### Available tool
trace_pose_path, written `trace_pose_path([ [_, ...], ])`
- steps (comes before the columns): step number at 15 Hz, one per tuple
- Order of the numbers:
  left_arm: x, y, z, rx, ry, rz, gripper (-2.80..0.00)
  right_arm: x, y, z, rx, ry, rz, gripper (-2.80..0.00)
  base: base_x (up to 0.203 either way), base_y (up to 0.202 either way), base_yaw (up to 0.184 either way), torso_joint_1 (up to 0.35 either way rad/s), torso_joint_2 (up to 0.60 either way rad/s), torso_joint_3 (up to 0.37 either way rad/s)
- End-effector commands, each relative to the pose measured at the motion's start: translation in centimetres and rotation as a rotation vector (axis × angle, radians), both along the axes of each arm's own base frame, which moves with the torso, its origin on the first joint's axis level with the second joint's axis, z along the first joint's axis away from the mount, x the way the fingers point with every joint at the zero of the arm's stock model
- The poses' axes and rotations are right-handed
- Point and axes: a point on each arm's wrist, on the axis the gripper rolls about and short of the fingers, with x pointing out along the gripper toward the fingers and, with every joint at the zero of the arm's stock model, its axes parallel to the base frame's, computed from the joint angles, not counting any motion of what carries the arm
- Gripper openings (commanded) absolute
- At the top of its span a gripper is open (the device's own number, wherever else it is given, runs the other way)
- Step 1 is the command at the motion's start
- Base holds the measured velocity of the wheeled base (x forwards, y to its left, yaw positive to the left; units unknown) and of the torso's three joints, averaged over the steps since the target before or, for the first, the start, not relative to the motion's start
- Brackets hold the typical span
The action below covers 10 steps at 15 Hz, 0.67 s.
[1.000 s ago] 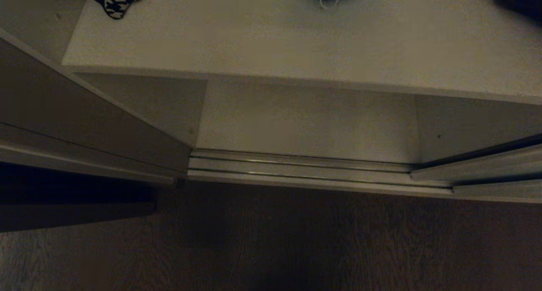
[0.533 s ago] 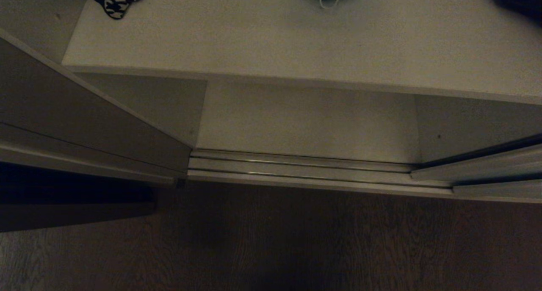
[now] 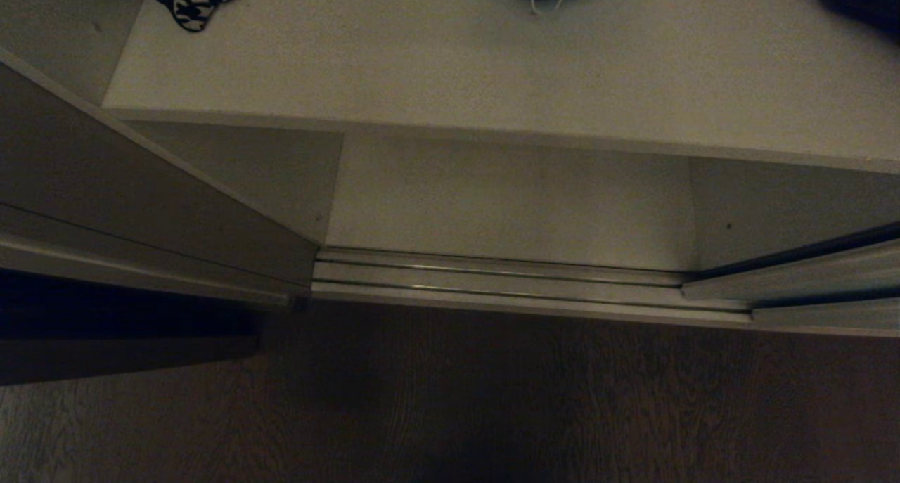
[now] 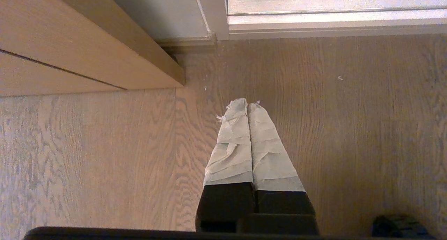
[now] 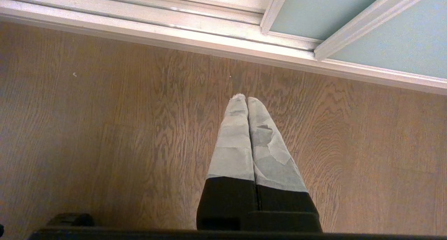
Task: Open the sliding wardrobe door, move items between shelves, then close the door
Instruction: Open the door
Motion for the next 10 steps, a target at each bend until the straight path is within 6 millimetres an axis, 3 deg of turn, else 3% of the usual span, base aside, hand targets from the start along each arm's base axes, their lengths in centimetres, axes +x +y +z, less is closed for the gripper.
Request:
trace_pose_path([
  [1,0.0,0.0,0.05,0.003,0.0,0.0,-2.8,-0.01,0.0,0.0,-0.001,-0.002,0.0,-2.8,0.0,0.0,0.0,0.0,0.0,0.0],
  [10,0.0,0.0,0.0,-0.038,0.002,0.002,-2.8,-0.02,0.0,0.02,-0.001,-0.002,0.0,-2.8,0.0,0.0,0.0,0.0,0.0,0.0],
])
